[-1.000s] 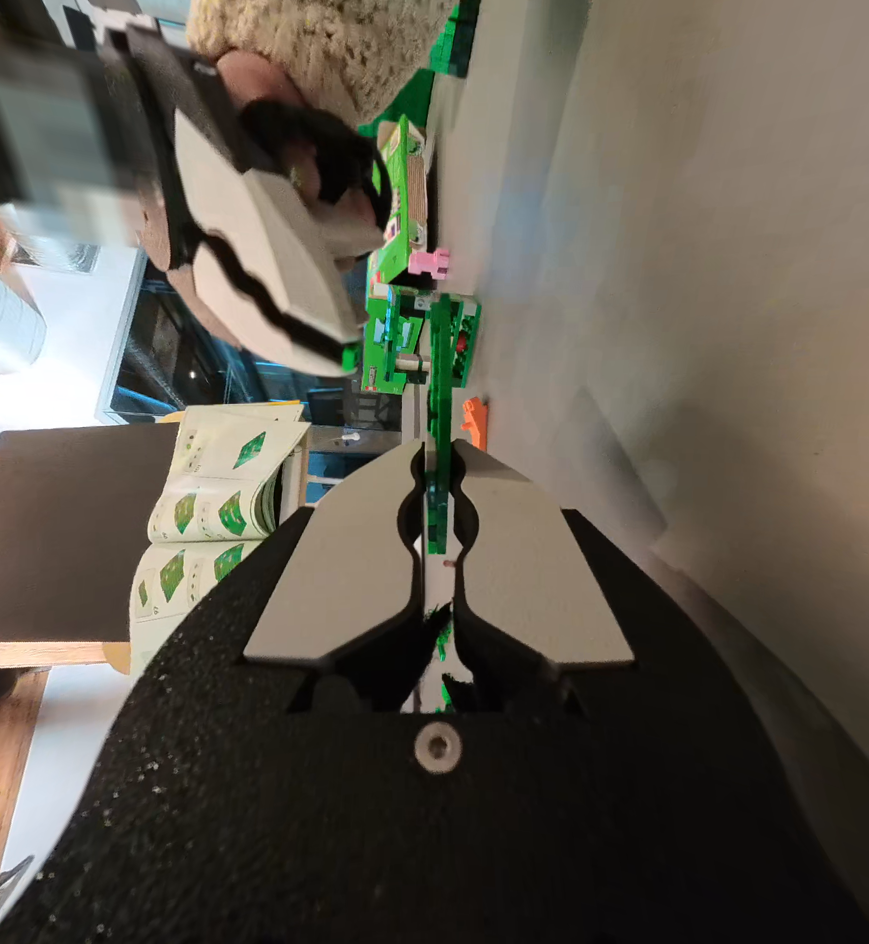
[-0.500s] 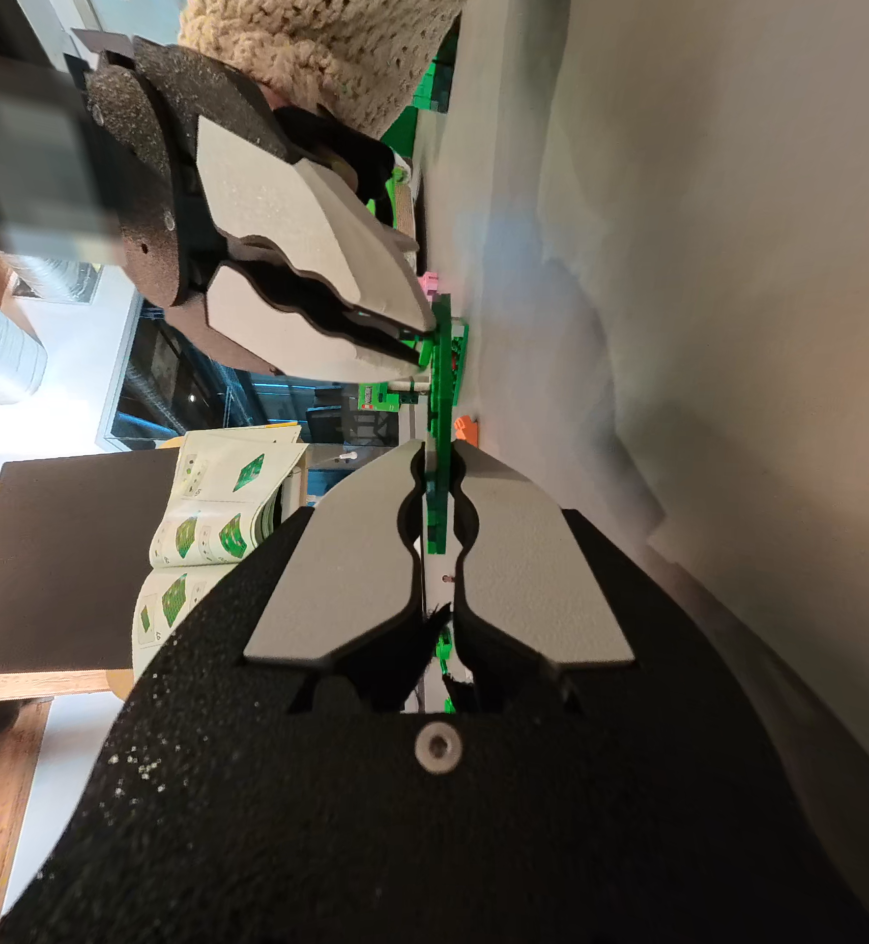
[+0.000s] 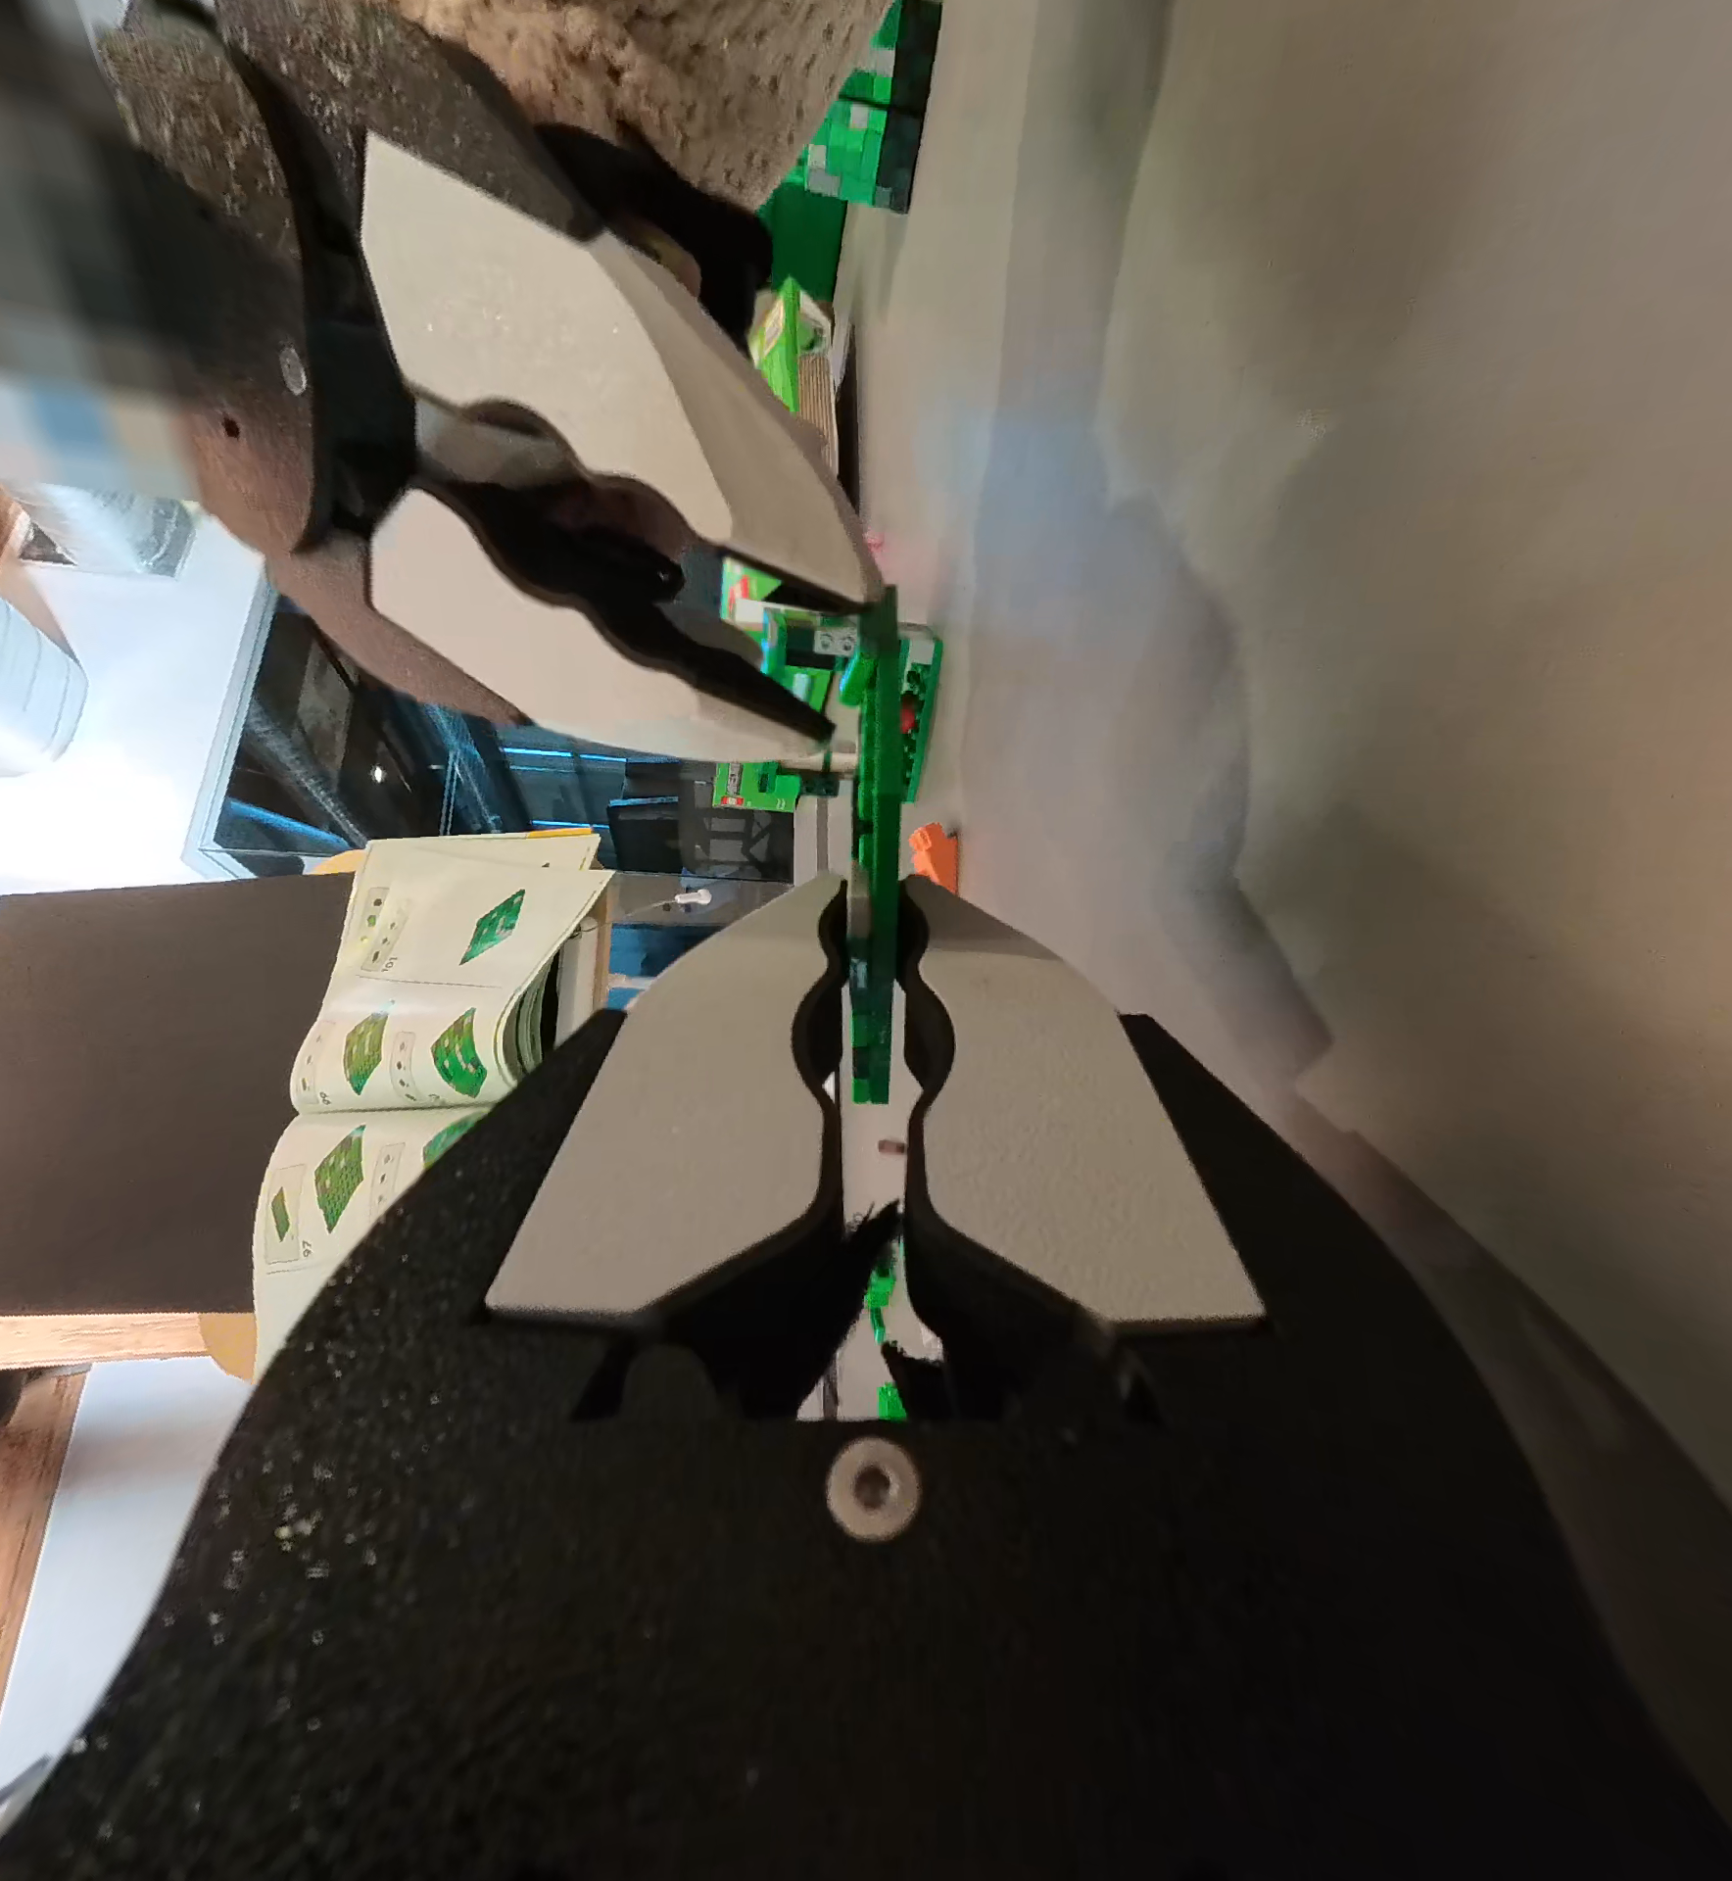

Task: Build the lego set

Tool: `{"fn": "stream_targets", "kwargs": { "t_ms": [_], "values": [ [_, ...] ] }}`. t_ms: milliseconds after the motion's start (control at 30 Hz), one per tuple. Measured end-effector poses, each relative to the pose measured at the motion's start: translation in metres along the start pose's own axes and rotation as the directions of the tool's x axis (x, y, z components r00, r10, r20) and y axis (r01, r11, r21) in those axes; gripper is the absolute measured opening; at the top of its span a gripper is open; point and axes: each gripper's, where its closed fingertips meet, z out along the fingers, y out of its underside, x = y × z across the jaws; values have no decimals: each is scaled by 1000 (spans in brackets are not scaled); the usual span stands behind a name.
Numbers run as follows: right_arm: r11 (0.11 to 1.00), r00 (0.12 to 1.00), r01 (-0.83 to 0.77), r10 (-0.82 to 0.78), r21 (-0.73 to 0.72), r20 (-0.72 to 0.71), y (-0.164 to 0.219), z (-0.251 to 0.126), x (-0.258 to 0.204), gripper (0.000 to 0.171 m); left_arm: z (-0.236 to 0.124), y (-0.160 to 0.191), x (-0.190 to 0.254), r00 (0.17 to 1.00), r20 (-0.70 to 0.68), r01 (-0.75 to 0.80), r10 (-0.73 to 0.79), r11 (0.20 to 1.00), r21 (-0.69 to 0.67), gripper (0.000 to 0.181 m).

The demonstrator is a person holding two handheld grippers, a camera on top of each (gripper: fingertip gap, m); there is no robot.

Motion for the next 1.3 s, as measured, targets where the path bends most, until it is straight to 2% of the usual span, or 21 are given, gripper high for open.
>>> {"fn": "stream_targets", "kwargs": {
  "t_ms": [67, 133, 200, 233, 267, 333, 433, 533, 700, 1100, 1233, 1300],
  "values": [
    [1000, 997, -5, 6, 27, -72, -3, -6, 3, 25, 0, 3, -2, 1000, 5, 21, -21, 1000, -12, 6],
    [997, 976, 27, -10, 75, -220, -10, -12, 11, 31, 0, 8, -6, 998, 21, 58, -57, 998, -38, 6],
    [984, 893, 131, -63, 122, -447, -20, -22, 21, 34, 1, 15, -8, 995, 23, 103, -102, 993, -64, 6],
    [975, 817, 197, -106, 103, -566, -22, -27, 25, 34, 0, 17, -10, 992, 27, 122, -121, 990, -72, 6],
    [963, 727, 261, -156, 60, -669, -23, -30, 27, 34, 0, 20, -11, 990, 35, 138, -136, 987, -80, 6],
    [945, 584, 309, -276, -105, -763, -16, -25, 27, 37, 0, 22, -13, 986, 41, 163, -160, 983, -89, 6],
    [896, 456, 334, -425, -292, -782, -8, -9, 25, 41, 0, 22, -13, 984, 37, 179, -176, 979, -93, 6],
    [847, 321, 333, -514, -414, -795, -10, -7, 32, 31, 0, 19, -12, 984, 31, 177, -175, 981, -83, 6],
    [847, 312, 313, -520, -431, -795, -9, -5, 36, 8, -1, 18, -14, 982, 38, 188, -185, 979, -80, 6],
    [864, 412, 318, -498, -391, -763, -5, 0, 31, 6, -1, 13, -13, 991, 31, 134, -132, 987, -87, 7],
    [877, 431, 325, -470, -354, -770, -5, 0, 31, 6, 0, 12, -13, 988, 33, 155, -153, 986, -67, 8],
    [886, 432, 330, -449, -326, -782, -7, -4, 31, 6, 0, 11, -18, 979, 61, 196, -194, 980, -42, 14]
  ]
}}
